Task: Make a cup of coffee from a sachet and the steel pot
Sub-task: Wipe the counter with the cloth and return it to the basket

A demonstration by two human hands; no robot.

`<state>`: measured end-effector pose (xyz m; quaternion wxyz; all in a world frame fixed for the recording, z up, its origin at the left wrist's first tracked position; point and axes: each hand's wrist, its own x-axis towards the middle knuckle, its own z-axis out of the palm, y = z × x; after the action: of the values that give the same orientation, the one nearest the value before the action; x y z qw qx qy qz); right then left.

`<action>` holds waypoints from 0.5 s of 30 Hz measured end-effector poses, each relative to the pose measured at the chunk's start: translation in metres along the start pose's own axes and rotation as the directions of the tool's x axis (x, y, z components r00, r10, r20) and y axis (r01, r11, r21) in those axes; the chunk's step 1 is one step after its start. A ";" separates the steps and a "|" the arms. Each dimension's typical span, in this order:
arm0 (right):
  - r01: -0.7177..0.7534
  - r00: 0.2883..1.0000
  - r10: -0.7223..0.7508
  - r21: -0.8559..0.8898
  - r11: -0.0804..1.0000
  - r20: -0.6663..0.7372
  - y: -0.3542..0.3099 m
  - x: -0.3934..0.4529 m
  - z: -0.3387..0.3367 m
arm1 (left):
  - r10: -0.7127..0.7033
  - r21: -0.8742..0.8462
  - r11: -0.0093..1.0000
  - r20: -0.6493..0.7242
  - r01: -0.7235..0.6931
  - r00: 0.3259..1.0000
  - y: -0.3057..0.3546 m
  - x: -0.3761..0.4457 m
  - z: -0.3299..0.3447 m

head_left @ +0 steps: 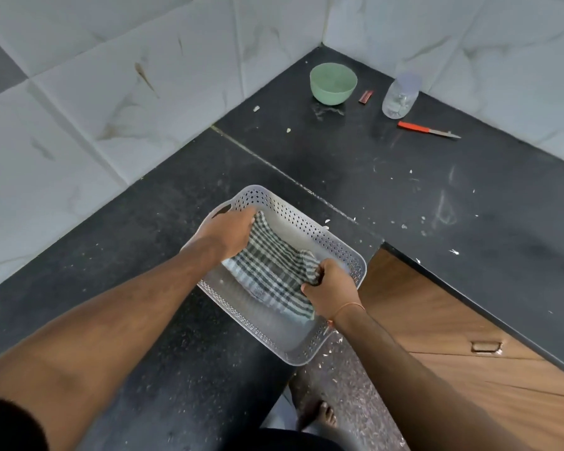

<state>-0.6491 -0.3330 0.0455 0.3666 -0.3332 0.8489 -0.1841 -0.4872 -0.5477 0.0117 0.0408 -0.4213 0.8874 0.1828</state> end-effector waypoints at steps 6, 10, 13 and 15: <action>-0.005 1.000 0.003 -0.345 0.938 -0.008 -0.009 0.011 0.000 | -0.053 0.011 0.999 0.038 0.053 0.998 -0.001 0.018 0.013; 0.098 0.992 -0.129 -0.577 0.810 -0.013 -0.012 0.002 -0.005 | 0.002 -0.108 0.994 -0.046 -0.006 0.999 -0.003 0.009 0.023; 0.222 0.964 -0.267 -0.573 0.789 0.005 -0.005 -0.006 -0.005 | 0.047 -0.024 0.998 -0.095 -0.050 0.994 0.001 -0.005 0.028; 0.347 0.921 -0.387 -0.554 0.757 0.047 0.001 -0.010 -0.001 | 0.060 0.020 0.998 -0.098 -0.058 0.993 0.006 -0.019 0.029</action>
<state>-0.6459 -0.3252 0.0504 0.1811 -0.5777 0.7959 -0.0111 -0.4819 -0.5203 -0.0096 -0.0050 -0.4032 0.9018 0.1554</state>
